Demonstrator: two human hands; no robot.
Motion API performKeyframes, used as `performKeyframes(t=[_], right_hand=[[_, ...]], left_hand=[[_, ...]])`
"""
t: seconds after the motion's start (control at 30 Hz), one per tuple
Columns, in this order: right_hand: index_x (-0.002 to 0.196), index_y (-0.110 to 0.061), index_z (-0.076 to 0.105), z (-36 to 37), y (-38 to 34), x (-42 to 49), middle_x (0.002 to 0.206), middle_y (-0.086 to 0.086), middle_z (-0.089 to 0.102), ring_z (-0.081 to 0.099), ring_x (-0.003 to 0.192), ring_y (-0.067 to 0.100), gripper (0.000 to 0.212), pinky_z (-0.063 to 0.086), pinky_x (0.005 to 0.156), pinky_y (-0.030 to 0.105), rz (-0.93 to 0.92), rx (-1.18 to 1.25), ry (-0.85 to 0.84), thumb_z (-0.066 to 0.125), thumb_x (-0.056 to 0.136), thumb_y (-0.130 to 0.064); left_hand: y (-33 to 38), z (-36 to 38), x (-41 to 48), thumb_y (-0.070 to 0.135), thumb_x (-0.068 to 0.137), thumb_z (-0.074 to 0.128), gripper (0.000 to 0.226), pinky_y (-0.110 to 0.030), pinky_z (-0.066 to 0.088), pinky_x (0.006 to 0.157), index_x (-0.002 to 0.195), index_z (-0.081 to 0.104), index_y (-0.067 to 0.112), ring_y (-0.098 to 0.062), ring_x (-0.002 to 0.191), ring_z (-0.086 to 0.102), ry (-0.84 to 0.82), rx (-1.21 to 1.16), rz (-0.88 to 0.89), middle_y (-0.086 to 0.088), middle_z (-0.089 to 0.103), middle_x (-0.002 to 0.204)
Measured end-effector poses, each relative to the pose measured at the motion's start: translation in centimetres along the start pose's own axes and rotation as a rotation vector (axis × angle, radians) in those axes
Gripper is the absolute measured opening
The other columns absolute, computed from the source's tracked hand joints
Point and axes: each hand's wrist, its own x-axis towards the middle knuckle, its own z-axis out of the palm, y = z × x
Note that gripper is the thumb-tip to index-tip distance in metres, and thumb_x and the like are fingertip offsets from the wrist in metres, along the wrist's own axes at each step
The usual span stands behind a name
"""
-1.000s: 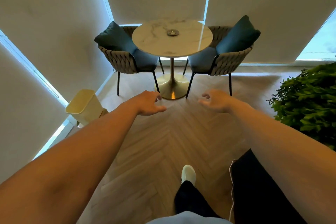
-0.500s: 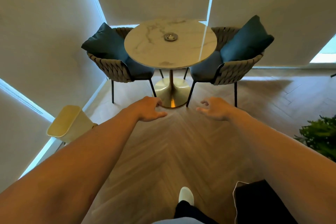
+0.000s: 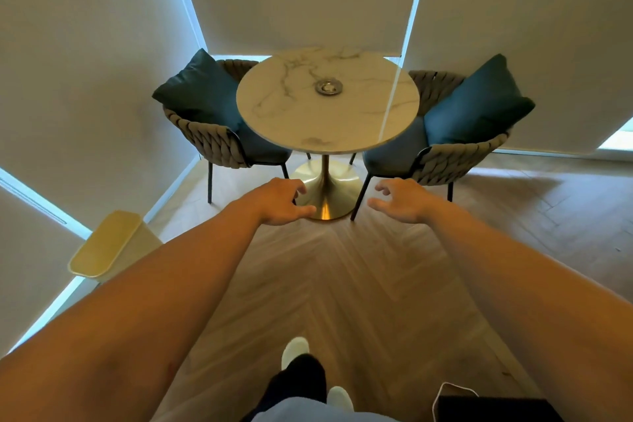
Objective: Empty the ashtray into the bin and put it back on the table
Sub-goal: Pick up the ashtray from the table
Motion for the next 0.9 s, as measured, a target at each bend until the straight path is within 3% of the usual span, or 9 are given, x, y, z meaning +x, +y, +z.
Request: performKeyframes(t=[0.23, 0.43, 0.63, 0.9], right_hand=[[0.142, -0.013, 0.044, -1.0, 0.2, 4.2, 0.144, 0.011, 0.051, 0.049, 0.129, 0.029, 0.066, 0.042, 0.102, 0.041, 0.028, -0.008, -0.025, 0.053, 0.092, -0.054], [0.143, -0.013, 0.044, -2.1, -0.2, 9.5, 0.144, 0.01, 0.05, 0.051, 0.127, 0.028, 0.066, 0.038, 0.092, 0.031, 0.05, -0.003, -0.042, 0.053, 0.092, -0.054], [0.141, -0.012, 0.046, -2.9, -1.7, 15.6, 0.142, 0.012, 0.053, 0.052, 0.125, 0.027, 0.065, 0.043, 0.094, 0.034, 0.081, 0.009, -0.059, 0.053, 0.091, -0.054], [0.143, -0.011, 0.043, -3.2, -2.6, 20.1, 0.146, 0.012, 0.049, 0.048, 0.132, 0.028, 0.067, 0.042, 0.106, 0.04, 0.103, 0.033, -0.065, 0.052, 0.092, -0.053]], left_hand=[[-1.7, -1.1, 4.3, 0.058, 0.086, 0.058, 0.062, -0.042, 0.049, 0.098, 0.134, 0.048, 0.021, -0.025, 0.116, 0.057, -0.02, -0.015, 0.0, -0.008, 0.057, 0.135], [-4.2, -3.1, 8.8, 0.057, 0.087, 0.058, 0.06, -0.043, 0.049, 0.099, 0.134, 0.048, 0.021, -0.025, 0.116, 0.057, -0.043, -0.03, 0.005, -0.008, 0.057, 0.135], [-7.3, -6.4, 13.4, 0.056, 0.086, 0.06, 0.063, -0.042, 0.049, 0.097, 0.135, 0.048, 0.018, -0.025, 0.116, 0.056, -0.062, -0.018, 0.032, -0.009, 0.056, 0.135], [-9.7, -8.8, 18.3, 0.056, 0.086, 0.06, 0.063, -0.043, 0.048, 0.099, 0.136, 0.047, 0.02, -0.024, 0.119, 0.054, -0.114, -0.043, 0.049, -0.007, 0.054, 0.137]])
